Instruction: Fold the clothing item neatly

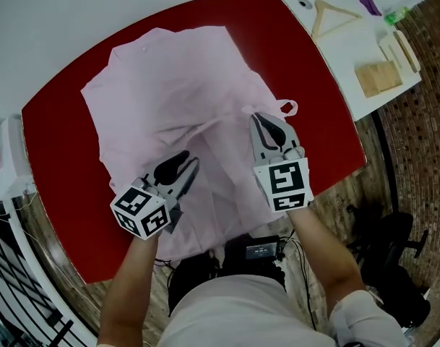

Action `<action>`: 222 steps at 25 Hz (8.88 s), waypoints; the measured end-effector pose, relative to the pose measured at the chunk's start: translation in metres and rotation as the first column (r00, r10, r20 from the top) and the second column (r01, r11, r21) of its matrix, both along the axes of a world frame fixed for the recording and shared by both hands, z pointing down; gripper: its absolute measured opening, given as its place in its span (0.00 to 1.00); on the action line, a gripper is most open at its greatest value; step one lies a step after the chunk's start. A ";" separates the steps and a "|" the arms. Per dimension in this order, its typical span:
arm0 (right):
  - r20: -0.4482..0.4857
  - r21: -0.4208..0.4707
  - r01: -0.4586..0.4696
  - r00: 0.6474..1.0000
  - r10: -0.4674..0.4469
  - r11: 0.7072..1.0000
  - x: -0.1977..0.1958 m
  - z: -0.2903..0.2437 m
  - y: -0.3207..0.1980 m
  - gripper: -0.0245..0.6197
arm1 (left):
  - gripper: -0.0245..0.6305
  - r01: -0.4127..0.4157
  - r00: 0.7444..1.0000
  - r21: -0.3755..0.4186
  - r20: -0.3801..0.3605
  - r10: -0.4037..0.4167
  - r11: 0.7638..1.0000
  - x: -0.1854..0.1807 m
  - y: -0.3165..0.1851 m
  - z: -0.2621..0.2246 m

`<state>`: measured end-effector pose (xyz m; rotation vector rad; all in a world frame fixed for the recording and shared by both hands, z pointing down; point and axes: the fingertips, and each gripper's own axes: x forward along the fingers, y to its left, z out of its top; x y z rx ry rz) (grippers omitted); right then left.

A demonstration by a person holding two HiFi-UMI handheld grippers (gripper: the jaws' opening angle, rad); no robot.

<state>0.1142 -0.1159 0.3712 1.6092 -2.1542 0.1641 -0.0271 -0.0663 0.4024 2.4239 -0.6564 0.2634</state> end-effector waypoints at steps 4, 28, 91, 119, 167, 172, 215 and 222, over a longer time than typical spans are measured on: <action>-0.006 -0.002 0.080 0.997 -0.080 0.997 -0.032 0.005 0.003 0.07 | 0.19 0.012 0.996 -0.025 -0.091 -0.014 1.000 0.005 -0.005 -0.009; -0.283 -0.134 0.542 0.781 -0.557 0.829 -0.169 0.106 0.023 0.32 | 0.22 0.129 0.988 -0.133 -0.069 -0.139 0.983 -0.023 -0.032 0.022; -0.135 -0.267 0.360 0.904 -0.405 0.894 -0.023 0.111 0.169 0.32 | 0.21 0.207 0.970 -0.132 0.157 -0.186 0.969 0.012 0.152 0.047; -0.083 -0.286 0.392 0.899 -0.430 0.874 -0.013 0.117 0.251 0.32 | 0.06 0.303 0.947 -0.381 0.227 -0.229 0.874 0.072 0.198 0.109; -0.119 -0.281 0.297 0.933 -0.341 0.913 -0.072 0.129 0.283 0.08 | 0.06 0.419 0.839 -0.013 0.387 -0.382 0.908 0.012 0.261 0.137; -0.109 -0.304 0.361 0.906 -0.408 0.882 -0.084 0.138 0.294 0.07 | 0.06 0.333 0.895 -0.025 0.323 -0.307 0.943 0.032 0.262 0.137; -0.003 -0.355 0.351 0.927 -0.376 0.867 0.052 0.187 0.307 0.07 | 0.06 0.512 0.856 -0.161 0.178 -0.486 0.843 -0.152 0.352 0.200; 0.103 -0.387 0.331 0.943 -0.316 0.861 0.087 0.226 0.313 0.07 | 0.06 0.602 0.799 -0.224 0.174 -0.576 0.767 -0.159 0.359 0.224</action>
